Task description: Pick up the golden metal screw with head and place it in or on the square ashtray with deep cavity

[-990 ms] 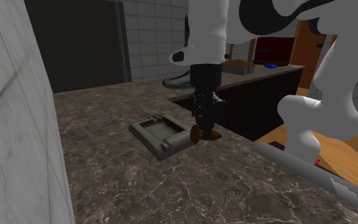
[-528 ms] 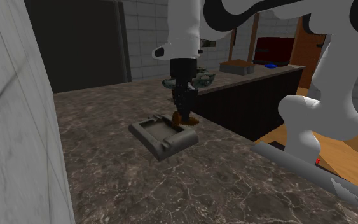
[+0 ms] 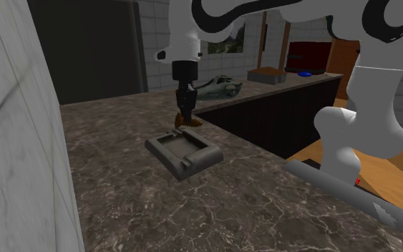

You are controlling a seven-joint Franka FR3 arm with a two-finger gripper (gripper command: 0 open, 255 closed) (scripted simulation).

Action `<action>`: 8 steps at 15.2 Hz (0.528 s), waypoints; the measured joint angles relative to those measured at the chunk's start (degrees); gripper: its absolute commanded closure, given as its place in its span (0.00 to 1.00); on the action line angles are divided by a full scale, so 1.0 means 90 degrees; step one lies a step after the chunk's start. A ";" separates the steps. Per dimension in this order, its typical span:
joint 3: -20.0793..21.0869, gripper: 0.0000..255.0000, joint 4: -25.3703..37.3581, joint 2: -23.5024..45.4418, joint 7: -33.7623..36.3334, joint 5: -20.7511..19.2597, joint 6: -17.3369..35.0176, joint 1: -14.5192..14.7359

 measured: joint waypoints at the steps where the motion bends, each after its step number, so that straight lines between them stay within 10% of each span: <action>1: -0.0092 1.00 0.0189 0.0175 -0.0168 0.0058 -0.0064 -0.0070; 8: -0.0385 1.00 0.0858 0.0907 -0.0816 0.0335 -0.0220 -0.0376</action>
